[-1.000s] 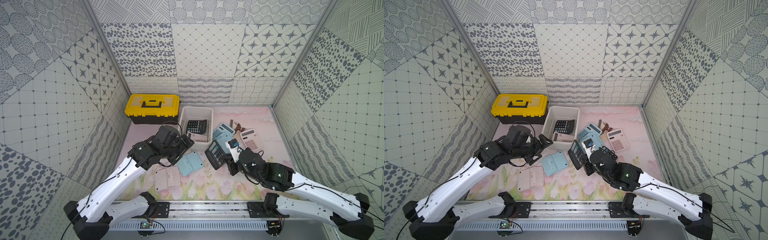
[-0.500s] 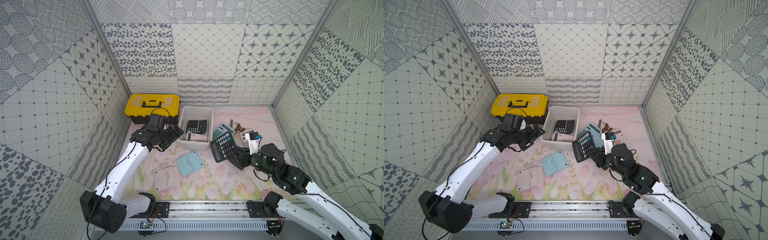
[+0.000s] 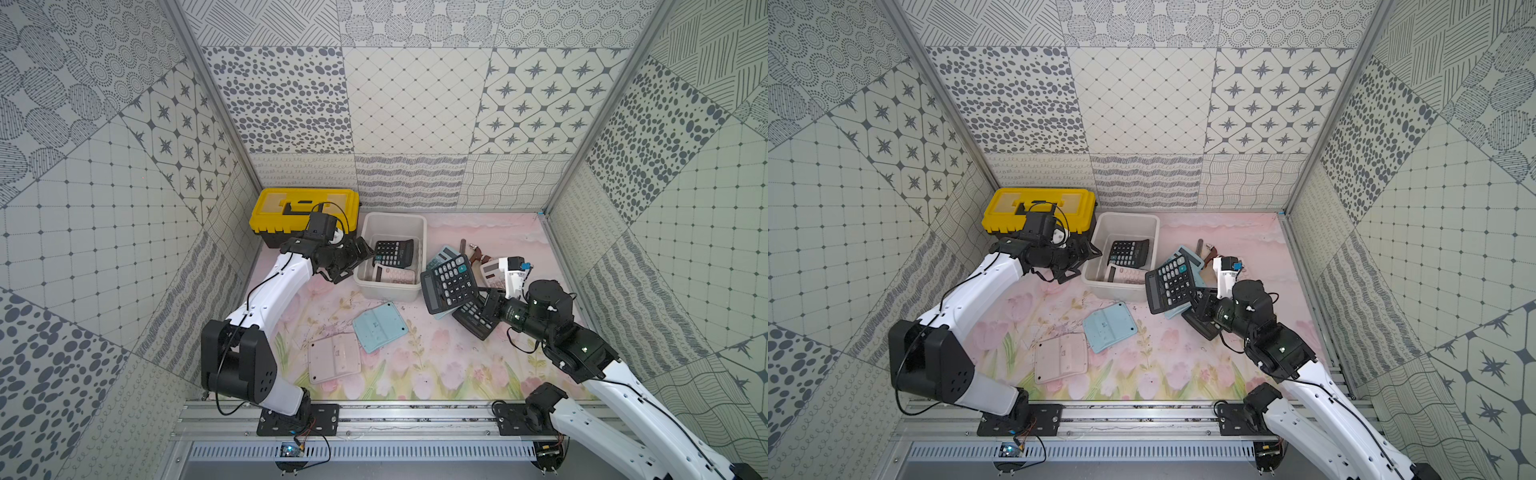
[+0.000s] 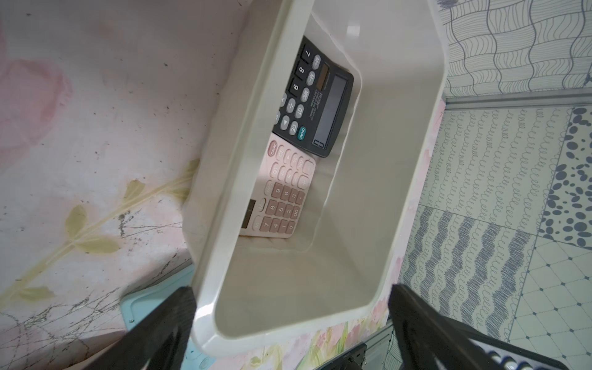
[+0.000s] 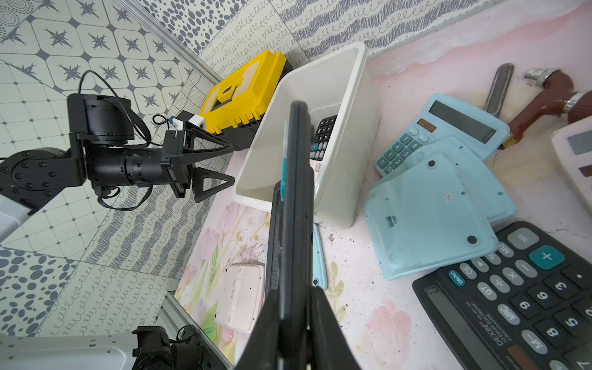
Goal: Put the calculator in the storage box
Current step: Adjust the storage box at the center of the board.
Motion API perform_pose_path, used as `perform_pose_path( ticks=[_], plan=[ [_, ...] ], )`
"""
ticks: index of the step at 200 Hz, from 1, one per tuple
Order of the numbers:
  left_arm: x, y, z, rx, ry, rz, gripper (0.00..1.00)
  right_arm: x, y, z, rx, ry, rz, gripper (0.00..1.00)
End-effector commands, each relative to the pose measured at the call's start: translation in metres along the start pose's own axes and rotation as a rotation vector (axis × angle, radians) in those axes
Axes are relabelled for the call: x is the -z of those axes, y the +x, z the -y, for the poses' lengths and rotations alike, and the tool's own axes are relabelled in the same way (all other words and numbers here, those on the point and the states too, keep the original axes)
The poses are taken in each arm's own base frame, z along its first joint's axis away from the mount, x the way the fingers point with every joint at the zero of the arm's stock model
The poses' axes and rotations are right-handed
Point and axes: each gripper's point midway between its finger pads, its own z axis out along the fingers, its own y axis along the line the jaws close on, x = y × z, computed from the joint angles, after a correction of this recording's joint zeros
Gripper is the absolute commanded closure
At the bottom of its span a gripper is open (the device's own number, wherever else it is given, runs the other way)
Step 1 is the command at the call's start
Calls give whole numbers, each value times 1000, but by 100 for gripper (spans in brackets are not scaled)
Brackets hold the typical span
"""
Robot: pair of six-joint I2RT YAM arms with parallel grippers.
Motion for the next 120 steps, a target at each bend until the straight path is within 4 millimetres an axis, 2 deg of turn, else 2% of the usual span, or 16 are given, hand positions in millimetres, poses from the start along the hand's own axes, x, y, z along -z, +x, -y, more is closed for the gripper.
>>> perform_pose_path(
  ticks=[1, 74, 96, 120],
  plan=[
    [-8, 10, 28, -93, 128, -69, 0, 8, -19, -19, -5, -96, 80, 100],
    [-25, 72, 50, -153, 160, -209, 0, 13, -20, -14, -29, -101, 91, 100],
    [-21, 86, 54, -160, 169, -228, 0, 14, -22, -13, -35, -100, 98, 100],
    [-7, 85, 51, -174, 148, -184, 0, 13, -27, -16, -44, -110, 107, 100]
  ],
)
